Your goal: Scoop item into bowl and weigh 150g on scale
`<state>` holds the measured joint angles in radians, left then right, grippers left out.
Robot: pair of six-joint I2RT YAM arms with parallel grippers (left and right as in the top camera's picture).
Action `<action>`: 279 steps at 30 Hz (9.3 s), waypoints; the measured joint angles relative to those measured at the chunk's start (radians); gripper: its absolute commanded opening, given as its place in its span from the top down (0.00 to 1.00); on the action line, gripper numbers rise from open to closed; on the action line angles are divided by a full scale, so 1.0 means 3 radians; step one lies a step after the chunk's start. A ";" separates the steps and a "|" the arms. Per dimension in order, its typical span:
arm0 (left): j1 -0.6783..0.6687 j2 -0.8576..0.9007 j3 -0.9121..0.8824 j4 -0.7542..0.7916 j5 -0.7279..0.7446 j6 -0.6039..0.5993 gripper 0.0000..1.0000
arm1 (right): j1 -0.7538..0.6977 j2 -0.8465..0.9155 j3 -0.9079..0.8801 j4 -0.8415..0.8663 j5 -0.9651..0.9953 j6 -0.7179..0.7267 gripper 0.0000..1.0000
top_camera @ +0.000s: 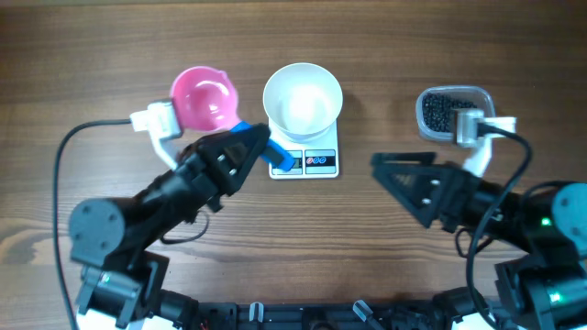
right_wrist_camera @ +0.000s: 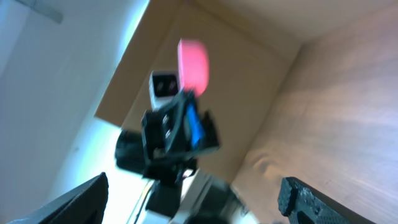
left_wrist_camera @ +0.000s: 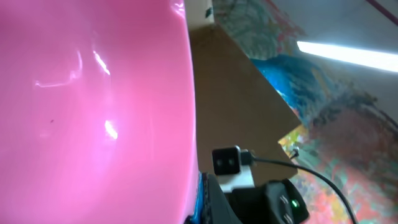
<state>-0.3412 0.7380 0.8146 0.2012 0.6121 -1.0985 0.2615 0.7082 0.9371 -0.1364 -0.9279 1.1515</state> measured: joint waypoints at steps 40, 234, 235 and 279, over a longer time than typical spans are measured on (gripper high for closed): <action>-0.0275 0.0441 -0.0001 0.0454 -0.0650 -0.0324 0.96 | 0.1259 0.1218 -0.0005 0.1531 0.1397 0.0590 0.73; -0.1088 0.2831 0.0460 -0.2480 -0.2749 0.1274 0.00 | -0.0710 0.0956 0.1399 -0.2037 0.3821 -0.2372 0.96; -0.1088 0.2865 0.0460 -0.2402 -0.2750 0.1288 0.00 | -0.0710 0.0956 0.1399 -0.2064 0.3820 -0.2372 0.96; -0.1088 0.3414 0.0460 -0.1701 -0.2874 0.1904 0.00 | -0.0710 0.0959 0.1401 -0.2299 0.3821 -0.2373 0.96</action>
<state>-0.6678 1.7622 0.9527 -0.3092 -0.2501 -0.5274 0.0486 0.9958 1.3575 -0.8261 0.2184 0.4397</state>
